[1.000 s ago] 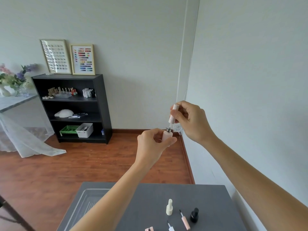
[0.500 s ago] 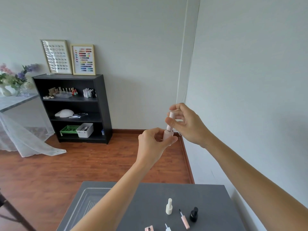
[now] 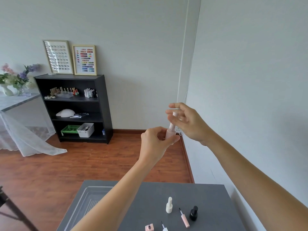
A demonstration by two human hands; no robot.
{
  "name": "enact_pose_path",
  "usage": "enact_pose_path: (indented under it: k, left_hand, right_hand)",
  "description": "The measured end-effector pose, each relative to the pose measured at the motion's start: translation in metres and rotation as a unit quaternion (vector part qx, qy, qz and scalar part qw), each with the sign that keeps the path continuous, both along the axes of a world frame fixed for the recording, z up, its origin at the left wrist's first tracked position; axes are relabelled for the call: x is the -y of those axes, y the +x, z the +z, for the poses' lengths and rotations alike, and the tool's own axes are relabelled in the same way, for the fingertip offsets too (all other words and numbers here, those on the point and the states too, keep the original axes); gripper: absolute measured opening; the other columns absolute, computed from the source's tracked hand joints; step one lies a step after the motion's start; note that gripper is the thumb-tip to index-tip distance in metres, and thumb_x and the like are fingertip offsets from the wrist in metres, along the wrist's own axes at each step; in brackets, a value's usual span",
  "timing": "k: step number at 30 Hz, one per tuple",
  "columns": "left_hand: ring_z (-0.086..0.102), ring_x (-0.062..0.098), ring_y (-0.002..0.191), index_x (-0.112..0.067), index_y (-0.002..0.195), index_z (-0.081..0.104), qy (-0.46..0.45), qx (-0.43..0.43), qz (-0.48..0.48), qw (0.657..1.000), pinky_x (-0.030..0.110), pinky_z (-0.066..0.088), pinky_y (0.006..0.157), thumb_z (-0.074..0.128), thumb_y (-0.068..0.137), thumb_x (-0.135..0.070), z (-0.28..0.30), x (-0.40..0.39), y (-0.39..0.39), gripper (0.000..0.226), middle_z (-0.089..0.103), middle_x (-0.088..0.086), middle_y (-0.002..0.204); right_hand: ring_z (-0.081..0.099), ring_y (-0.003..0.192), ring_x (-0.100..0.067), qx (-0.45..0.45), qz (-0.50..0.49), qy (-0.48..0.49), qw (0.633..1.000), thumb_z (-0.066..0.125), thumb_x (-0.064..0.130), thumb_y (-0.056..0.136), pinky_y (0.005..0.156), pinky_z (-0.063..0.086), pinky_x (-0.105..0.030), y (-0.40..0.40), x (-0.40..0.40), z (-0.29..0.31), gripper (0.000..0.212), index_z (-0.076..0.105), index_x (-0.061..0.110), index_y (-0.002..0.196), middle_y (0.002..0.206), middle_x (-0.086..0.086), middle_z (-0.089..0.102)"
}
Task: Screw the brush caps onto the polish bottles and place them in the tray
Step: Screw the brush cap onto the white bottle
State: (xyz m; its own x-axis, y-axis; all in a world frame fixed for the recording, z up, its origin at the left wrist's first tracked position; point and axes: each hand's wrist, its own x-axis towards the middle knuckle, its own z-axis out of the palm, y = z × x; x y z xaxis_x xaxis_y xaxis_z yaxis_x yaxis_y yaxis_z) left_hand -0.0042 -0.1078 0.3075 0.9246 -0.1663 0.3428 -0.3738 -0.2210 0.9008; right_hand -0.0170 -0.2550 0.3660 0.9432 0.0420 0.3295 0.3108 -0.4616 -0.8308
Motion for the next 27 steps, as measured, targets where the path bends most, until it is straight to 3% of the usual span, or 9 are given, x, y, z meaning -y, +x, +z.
enact_pose_path:
  k: [2, 4, 6, 10, 13, 16, 21, 23, 27]
  left_hand:
    - [0.061, -0.004, 0.049, -0.026, 0.076, 0.075, 0.002, -0.002, 0.004, 1.0, 0.006, 0.043, 0.049, 0.087, 0.069, -0.039, 0.0, -0.001, 0.0, 0.019, 0.073, -0.014, 0.063]
    - [0.059, -0.005, 0.048, -0.026, 0.076, 0.075, 0.005, -0.003, 0.005, 1.0, 0.005, 0.042, 0.048, 0.088, 0.068, -0.04, -0.002, -0.001, 0.0, 0.02, 0.073, -0.015, 0.063]
    - [0.06, -0.005, 0.049, -0.026, 0.076, 0.075, 0.008, -0.004, 0.004, 1.0, 0.005, 0.042, 0.049, 0.087, 0.067, -0.04, -0.004, 0.0, -0.001, 0.021, 0.073, -0.015, 0.064]
    - [0.064, 0.0, 0.054, -0.024, 0.077, 0.076, 0.012, -0.003, -0.001, 1.0, 0.005, 0.045, 0.051, 0.087, 0.068, -0.038, -0.006, 0.003, -0.005, 0.021, 0.074, -0.012, 0.066]
    - [0.066, 0.0, 0.056, -0.024, 0.079, 0.076, 0.008, -0.005, -0.007, 1.0, 0.005, 0.044, 0.052, 0.087, 0.069, -0.038, -0.005, 0.003, -0.006, 0.02, 0.074, -0.012, 0.066]
    - [0.061, -0.005, 0.051, -0.024, 0.078, 0.076, 0.004, -0.011, -0.001, 1.0, 0.005, 0.042, 0.05, 0.087, 0.069, -0.038, -0.004, 0.001, -0.006, 0.02, 0.074, -0.012, 0.065]
    - [0.062, -0.006, 0.053, -0.025, 0.077, 0.076, 0.01, -0.004, 0.009, 1.0, 0.004, 0.042, 0.05, 0.088, 0.068, -0.039, -0.007, -0.003, -0.006, 0.02, 0.073, -0.015, 0.066]
    - [0.062, -0.005, 0.054, -0.024, 0.077, 0.076, 0.011, -0.005, 0.008, 1.0, 0.004, 0.043, 0.051, 0.088, 0.068, -0.039, -0.008, -0.002, -0.007, 0.021, 0.074, -0.013, 0.066]
    - [0.063, -0.004, 0.054, -0.024, 0.078, 0.076, 0.008, -0.004, -0.007, 1.0, 0.005, 0.044, 0.052, 0.087, 0.068, -0.039, -0.009, 0.0, -0.009, 0.021, 0.074, -0.014, 0.066]
  right_hand:
    - [0.067, 0.112, -0.012, -0.014, 0.073, 0.08, 0.994, 0.06, 0.009, 0.094, 0.095, 0.054, -0.025, -0.003, 0.005, 0.0, 0.033, 0.058, 0.011, 0.127, 0.121, -0.005, 0.068]
    - [0.073, 0.098, -0.019, 0.0, 0.067, 0.111, 0.992, 0.064, 0.0, 0.089, 0.087, 0.058, -0.03, -0.005, 0.006, 0.0, 0.026, 0.067, 0.008, 0.114, 0.106, -0.011, 0.074]
    - [0.075, 0.077, -0.02, 0.028, -0.008, 0.084, 0.996, 0.078, 0.008, 0.079, 0.074, 0.059, -0.032, -0.006, 0.004, 0.001, 0.017, 0.07, 0.007, 0.095, 0.086, -0.014, 0.075]
    - [0.047, 0.045, -0.005, 0.08, -0.139, -0.047, 0.986, 0.087, 0.043, 0.063, 0.048, 0.044, -0.018, -0.003, -0.005, -0.003, 0.046, 0.054, 0.012, 0.07, 0.056, -0.001, 0.057]
    - [0.057, 0.065, -0.005, 0.037, -0.112, -0.047, 0.992, 0.072, 0.055, 0.073, 0.062, 0.045, -0.018, -0.005, -0.006, -0.005, 0.046, 0.056, 0.016, 0.09, 0.074, 0.004, 0.061]
    - [0.063, 0.115, -0.008, -0.033, 0.03, 0.06, 0.997, 0.062, 0.03, 0.092, 0.088, 0.052, -0.018, -0.008, 0.003, -0.008, 0.04, 0.055, 0.014, 0.129, 0.121, 0.001, 0.066]
    - [0.073, 0.097, -0.025, -0.01, 0.062, 0.156, 0.986, 0.066, -0.002, 0.088, 0.086, 0.059, -0.036, -0.012, 0.008, -0.011, 0.026, 0.068, 0.009, 0.111, 0.102, -0.013, 0.075]
    - [0.073, 0.078, -0.025, 0.01, -0.004, 0.133, 0.991, 0.079, 0.005, 0.077, 0.077, 0.061, -0.04, -0.012, 0.005, -0.011, 0.018, 0.07, 0.008, 0.092, 0.085, -0.013, 0.075]
    - [0.058, 0.065, -0.023, 0.041, -0.077, 0.046, 0.995, 0.083, 0.047, 0.058, 0.067, 0.053, -0.04, -0.012, 0.0, -0.013, 0.055, 0.059, 0.005, 0.085, 0.072, -0.009, 0.062]
